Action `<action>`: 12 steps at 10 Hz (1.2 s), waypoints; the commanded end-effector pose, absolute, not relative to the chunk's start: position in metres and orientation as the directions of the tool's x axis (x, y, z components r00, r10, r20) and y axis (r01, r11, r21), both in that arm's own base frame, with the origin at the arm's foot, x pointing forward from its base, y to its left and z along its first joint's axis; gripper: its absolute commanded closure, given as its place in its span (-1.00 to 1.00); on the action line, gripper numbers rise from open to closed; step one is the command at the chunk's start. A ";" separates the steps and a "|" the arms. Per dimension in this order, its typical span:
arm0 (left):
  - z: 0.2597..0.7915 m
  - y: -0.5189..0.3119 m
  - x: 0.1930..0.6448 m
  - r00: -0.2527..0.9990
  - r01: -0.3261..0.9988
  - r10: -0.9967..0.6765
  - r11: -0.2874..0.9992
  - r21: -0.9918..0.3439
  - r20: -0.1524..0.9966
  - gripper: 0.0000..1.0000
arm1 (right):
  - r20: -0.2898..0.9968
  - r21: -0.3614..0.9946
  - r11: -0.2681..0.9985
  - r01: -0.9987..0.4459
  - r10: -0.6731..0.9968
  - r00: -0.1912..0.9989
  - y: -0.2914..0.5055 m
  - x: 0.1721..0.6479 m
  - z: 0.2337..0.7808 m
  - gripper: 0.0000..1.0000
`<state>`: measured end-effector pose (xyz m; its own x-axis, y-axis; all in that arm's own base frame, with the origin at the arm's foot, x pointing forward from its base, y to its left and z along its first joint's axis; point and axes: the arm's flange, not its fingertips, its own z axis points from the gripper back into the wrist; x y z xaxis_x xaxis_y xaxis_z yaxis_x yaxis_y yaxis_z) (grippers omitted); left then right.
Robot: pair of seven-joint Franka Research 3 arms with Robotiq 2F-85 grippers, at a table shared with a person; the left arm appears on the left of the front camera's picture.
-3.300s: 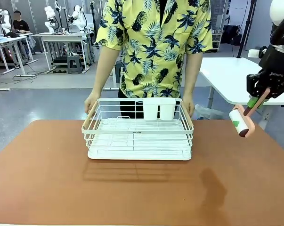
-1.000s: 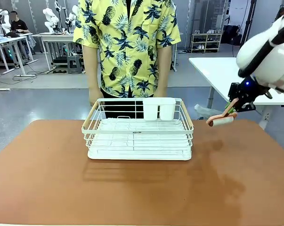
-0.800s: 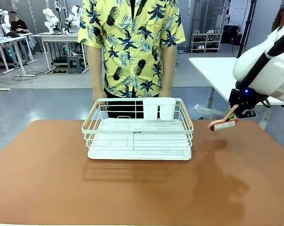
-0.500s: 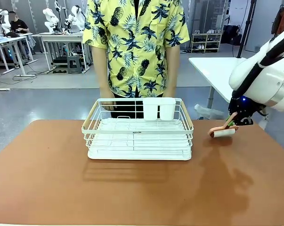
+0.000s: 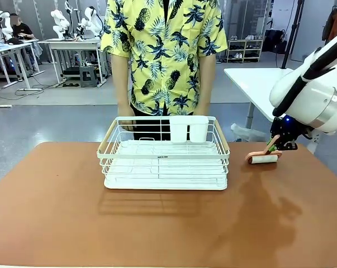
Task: Clean the table.
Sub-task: Place the Lint Roller down when the Dish drying rack is positioned in the middle of the table.
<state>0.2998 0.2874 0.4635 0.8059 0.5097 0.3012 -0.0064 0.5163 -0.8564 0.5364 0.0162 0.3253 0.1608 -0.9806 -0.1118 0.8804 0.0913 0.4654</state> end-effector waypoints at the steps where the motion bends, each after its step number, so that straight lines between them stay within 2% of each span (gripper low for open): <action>1: 0.464 0.289 0.298 0.804 0.003 0.509 0.511 -0.860 0.306 -1.00 | -0.124 0.457 0.026 0.889 -0.988 0.092 0.022 0.539 0.329 -0.22; 2: 0.464 0.289 0.298 0.804 0.003 0.509 0.511 -0.860 0.306 -1.00 | -0.123 0.458 0.028 0.888 -0.988 0.095 0.023 0.539 0.331 -0.43; 3: 0.464 0.289 0.298 0.804 0.003 0.509 0.511 -0.860 0.306 -1.00 | -0.120 0.459 0.028 0.888 -0.988 0.093 0.023 0.537 0.334 -1.00; 5: 0.464 0.289 0.298 0.804 0.003 0.509 0.511 -0.860 0.306 -1.00 | -0.121 0.429 0.020 0.903 -0.989 0.080 0.020 0.530 0.338 -1.00; 6: 0.464 0.289 0.298 0.804 0.003 0.509 0.511 -0.860 0.306 -1.00 | -0.118 0.426 0.021 0.904 -0.990 0.079 0.021 0.529 0.340 -0.89; 7: 0.464 0.289 0.298 0.804 0.003 0.509 0.511 -0.860 0.306 -1.00 | -0.118 0.418 0.028 0.908 -0.989 0.085 0.023 0.526 0.341 -1.00; 12: 0.464 0.289 0.298 0.804 0.003 0.509 0.511 -0.860 0.306 -1.00 | -0.132 0.367 0.021 0.930 -0.988 0.074 0.023 0.511 0.345 -1.00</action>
<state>0.2998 0.2874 0.4635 0.8059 0.5097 0.3012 -0.0064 0.5163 -0.8564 0.5178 0.0133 0.3312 0.1310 -0.9819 -0.1369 0.9209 0.0694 0.3835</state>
